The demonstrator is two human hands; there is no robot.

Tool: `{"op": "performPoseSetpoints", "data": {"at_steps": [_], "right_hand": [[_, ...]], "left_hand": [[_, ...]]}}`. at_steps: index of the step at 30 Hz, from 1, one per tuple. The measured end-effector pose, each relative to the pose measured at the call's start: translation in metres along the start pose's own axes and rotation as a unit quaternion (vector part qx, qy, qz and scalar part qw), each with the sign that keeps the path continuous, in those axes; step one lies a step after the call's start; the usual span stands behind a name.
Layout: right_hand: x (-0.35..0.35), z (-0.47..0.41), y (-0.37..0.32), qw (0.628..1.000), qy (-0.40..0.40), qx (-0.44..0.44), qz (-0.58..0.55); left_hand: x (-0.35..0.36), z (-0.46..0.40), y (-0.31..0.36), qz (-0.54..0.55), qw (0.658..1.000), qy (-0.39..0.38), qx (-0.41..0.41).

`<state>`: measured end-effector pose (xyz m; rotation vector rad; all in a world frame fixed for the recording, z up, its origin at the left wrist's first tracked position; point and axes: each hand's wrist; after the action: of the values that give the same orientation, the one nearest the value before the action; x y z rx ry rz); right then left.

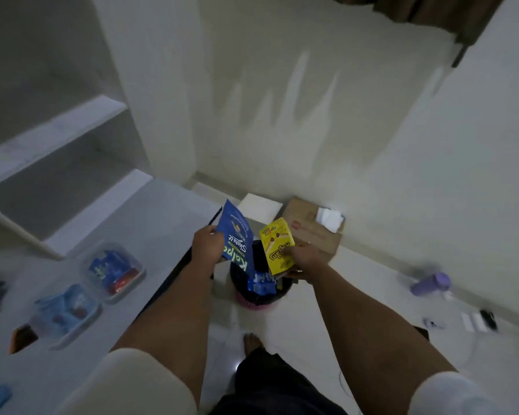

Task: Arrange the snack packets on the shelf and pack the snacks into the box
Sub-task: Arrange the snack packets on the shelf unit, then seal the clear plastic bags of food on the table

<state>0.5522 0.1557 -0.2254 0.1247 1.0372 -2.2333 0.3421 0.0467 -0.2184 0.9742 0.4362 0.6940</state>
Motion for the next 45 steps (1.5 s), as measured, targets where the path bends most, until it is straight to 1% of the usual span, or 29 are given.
{"op": "performPoseSetpoints", "data": {"at_steps": [4,9,12,15,17,19,22,24,26,30,34,38,41,45], "right_hand": [[-0.032,-0.008,0.028,0.998,-0.011,0.050,-0.026],[-0.056,-0.049,0.042,0.996,-0.006,0.084,-0.028],[-0.063,-0.089,0.034,0.994,-0.022,0.110,-0.020],[-0.062,-0.139,0.024,0.989,-0.054,0.136,-0.002],[-0.060,-0.168,0.016,0.985,-0.079,0.154,0.024],[-0.059,-0.193,0.008,0.980,-0.080,0.172,0.058],[-0.059,-0.211,-0.001,0.977,-0.074,0.154,0.131],[-0.058,-0.218,-0.008,0.972,-0.088,0.137,0.170],[-0.056,-0.215,-0.021,0.968,-0.104,0.109,0.198],[-0.039,-0.208,-0.043,0.957,-0.130,0.044,0.256],[-0.002,-0.192,-0.069,0.937,-0.160,-0.039,0.308],[0.043,-0.152,-0.093,0.923,-0.153,-0.112,0.334],[0.091,-0.127,-0.095,0.917,-0.163,-0.163,0.326],[0.162,-0.074,-0.090,0.905,-0.183,-0.214,0.318]], "left_hand": [[0.044,-0.014,-0.030,-0.041,0.998,-0.037,-0.036],[0.092,-0.037,-0.060,-0.075,0.993,-0.043,-0.078],[0.116,-0.065,-0.074,-0.092,0.990,-0.026,-0.101],[0.142,-0.099,-0.086,-0.138,0.984,-0.015,-0.111],[0.157,-0.121,-0.089,-0.149,0.980,-0.015,-0.129],[0.167,-0.143,-0.093,-0.153,0.978,-0.010,-0.144],[0.169,-0.151,-0.086,-0.190,0.970,-0.021,-0.153],[0.168,-0.149,-0.074,-0.211,0.966,-0.010,-0.152],[0.164,-0.145,-0.061,-0.200,0.966,0.009,-0.161],[0.141,-0.128,-0.033,-0.167,0.971,0.051,-0.164],[0.092,-0.101,-0.004,-0.139,0.976,0.090,-0.145],[0.026,-0.057,0.014,-0.121,0.974,0.163,-0.099],[-0.034,-0.018,0.010,-0.085,0.968,0.223,-0.074],[-0.120,0.036,-0.003,-0.081,0.955,0.276,-0.067]]}}
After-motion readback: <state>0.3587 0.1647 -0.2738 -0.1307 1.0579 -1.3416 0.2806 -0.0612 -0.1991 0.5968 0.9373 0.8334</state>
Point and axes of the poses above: each hand's wrist, its own z-axis away from the middle knuckle, its own x-axis out of the palm, y = z × x, and after that the axes turned 8 degrees about z, right-handed
